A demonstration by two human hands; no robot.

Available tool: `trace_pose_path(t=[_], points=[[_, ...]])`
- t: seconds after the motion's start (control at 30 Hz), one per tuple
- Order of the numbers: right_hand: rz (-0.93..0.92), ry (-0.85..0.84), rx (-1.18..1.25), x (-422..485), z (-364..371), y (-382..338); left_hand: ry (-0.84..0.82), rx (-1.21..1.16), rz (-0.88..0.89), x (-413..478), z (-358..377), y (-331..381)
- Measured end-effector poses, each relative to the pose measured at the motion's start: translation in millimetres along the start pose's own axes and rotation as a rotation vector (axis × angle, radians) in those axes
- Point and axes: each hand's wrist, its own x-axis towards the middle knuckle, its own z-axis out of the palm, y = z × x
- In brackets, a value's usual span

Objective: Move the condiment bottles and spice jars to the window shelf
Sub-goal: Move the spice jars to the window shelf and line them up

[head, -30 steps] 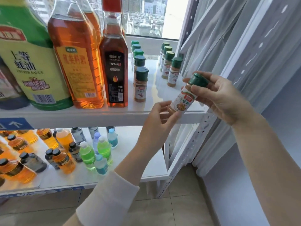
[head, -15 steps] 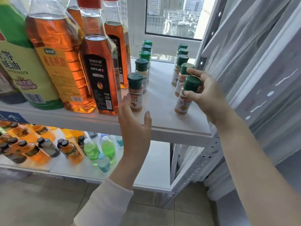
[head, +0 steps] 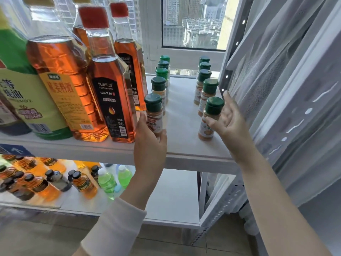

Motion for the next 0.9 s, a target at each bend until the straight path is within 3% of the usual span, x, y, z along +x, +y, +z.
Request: trace_pose_path(t=[0.5,0.9], points=[[0.002,0.126,-0.172,-9,-1,21,-0.313,0.008,0.063,13,21,26],[0.012,0.103,-0.174,-8,-3,21,-0.270,0.040,0.112,11,24,24]])
